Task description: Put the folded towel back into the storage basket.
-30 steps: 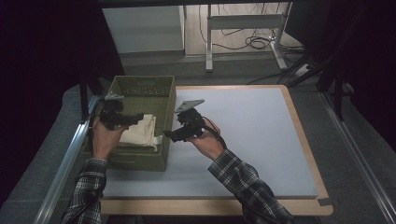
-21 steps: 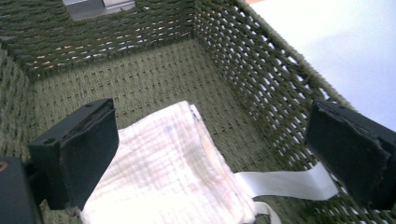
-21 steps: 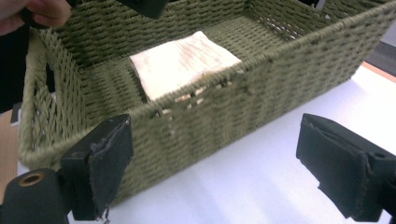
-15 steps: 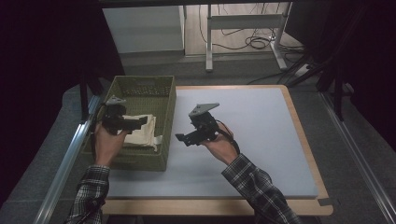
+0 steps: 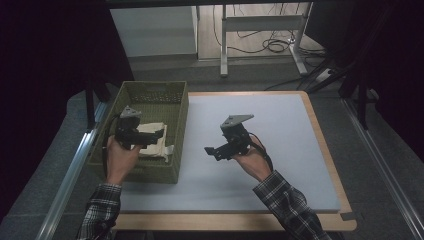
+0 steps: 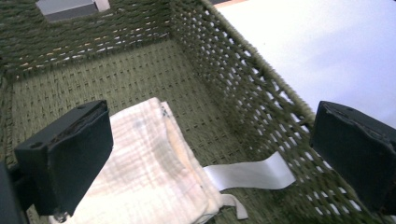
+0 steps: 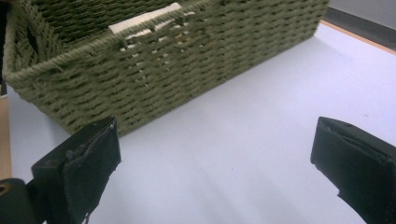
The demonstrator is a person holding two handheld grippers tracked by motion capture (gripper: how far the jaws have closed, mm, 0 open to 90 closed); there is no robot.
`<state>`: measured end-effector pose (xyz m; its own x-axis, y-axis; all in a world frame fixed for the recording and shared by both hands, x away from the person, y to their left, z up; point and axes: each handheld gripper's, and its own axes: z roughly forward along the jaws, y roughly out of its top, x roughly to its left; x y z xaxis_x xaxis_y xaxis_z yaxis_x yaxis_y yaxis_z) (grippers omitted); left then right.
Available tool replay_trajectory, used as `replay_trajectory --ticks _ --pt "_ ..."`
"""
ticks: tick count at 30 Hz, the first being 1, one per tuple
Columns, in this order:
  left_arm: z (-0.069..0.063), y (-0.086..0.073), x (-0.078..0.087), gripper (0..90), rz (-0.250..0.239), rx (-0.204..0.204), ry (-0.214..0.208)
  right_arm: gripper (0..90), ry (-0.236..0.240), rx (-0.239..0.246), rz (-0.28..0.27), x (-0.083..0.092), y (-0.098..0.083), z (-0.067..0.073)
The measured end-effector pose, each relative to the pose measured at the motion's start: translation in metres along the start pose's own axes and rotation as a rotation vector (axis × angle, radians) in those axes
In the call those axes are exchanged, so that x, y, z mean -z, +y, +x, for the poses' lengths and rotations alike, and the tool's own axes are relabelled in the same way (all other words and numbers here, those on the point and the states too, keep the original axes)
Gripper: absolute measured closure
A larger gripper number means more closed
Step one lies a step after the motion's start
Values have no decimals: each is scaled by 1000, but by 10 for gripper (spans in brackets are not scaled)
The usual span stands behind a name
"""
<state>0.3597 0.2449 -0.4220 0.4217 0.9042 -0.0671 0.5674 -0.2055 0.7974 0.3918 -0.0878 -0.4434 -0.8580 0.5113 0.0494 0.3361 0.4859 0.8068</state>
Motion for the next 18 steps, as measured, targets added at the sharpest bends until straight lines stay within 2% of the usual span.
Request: replay_trajectory --ticks 7,18 --pt "-18 3 2 0 -11 -27 -24 13 -20 -12 -3 17 -12 -9" --pt "-56 -1 -6 0 -37 -78 -81 13 -44 -15 -4 46 -33 -16"
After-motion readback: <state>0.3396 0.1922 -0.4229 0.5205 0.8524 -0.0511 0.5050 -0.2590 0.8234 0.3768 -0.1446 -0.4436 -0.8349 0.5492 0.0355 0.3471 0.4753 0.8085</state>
